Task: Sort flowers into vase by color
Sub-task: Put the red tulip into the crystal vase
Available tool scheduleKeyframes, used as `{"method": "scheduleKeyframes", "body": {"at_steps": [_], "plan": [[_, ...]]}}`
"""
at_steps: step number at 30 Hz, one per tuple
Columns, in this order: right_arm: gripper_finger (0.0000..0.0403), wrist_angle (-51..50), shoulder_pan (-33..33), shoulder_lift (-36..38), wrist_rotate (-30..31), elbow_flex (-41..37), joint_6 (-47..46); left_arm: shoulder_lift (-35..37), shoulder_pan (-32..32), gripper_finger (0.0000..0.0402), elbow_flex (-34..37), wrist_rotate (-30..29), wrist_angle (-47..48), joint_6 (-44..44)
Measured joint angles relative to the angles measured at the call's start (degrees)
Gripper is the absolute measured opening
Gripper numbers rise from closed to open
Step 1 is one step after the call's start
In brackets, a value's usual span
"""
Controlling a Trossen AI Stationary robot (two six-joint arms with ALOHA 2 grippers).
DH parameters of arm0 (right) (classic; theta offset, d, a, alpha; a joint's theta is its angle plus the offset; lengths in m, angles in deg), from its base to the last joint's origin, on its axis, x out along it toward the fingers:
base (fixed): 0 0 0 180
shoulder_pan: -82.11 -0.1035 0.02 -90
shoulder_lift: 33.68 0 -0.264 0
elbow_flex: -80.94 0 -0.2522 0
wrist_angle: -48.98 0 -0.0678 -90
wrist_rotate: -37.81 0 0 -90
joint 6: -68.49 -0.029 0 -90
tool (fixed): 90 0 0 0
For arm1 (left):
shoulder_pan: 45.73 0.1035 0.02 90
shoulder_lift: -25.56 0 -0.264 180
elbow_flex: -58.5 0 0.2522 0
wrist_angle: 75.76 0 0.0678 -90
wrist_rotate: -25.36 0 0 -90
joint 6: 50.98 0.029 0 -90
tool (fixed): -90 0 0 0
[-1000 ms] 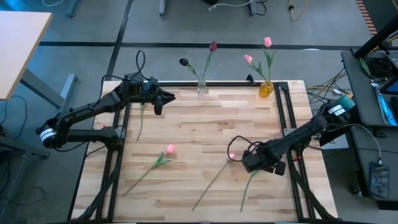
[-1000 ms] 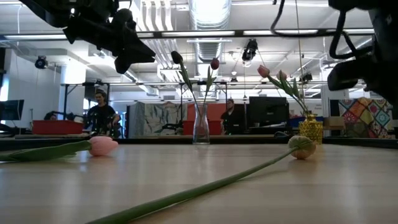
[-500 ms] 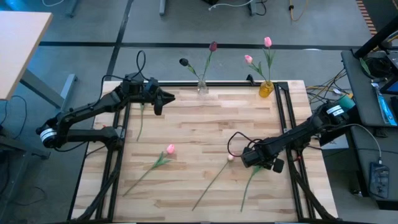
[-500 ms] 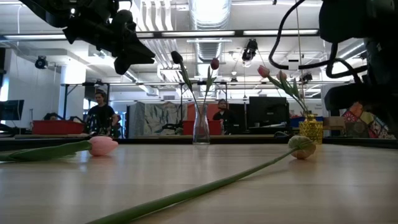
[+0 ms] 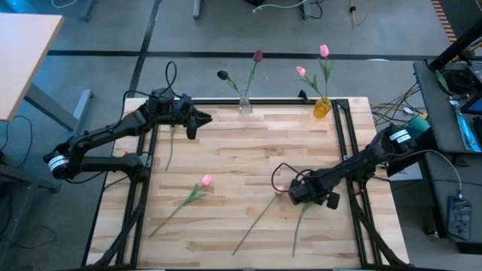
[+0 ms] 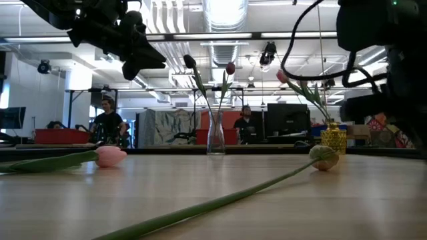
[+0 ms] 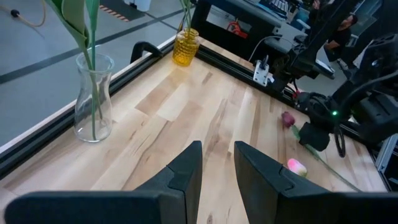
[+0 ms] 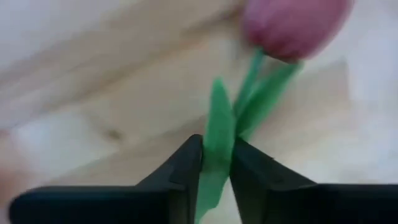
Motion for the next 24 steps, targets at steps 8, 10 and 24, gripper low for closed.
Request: {"method": "scheduleKeyframes", "body": {"at_steps": [8,10,24], "plan": [[0.0014,-10.11,0.27,0.61,16.71,10.96,10.53,0.02,0.02,0.0079,0.0,0.02,0.0,0.27],[0.0014,-11.33,0.86,0.63,23.44,14.34,14.92,0.02,0.02,0.0079,0.0,0.06,-0.04,0.56],[0.0012,5.53,22.77,5.52,47.16,36.41,83.78,0.13,0.02,0.0079,-0.07,1.34,-0.46,1.07]]}}
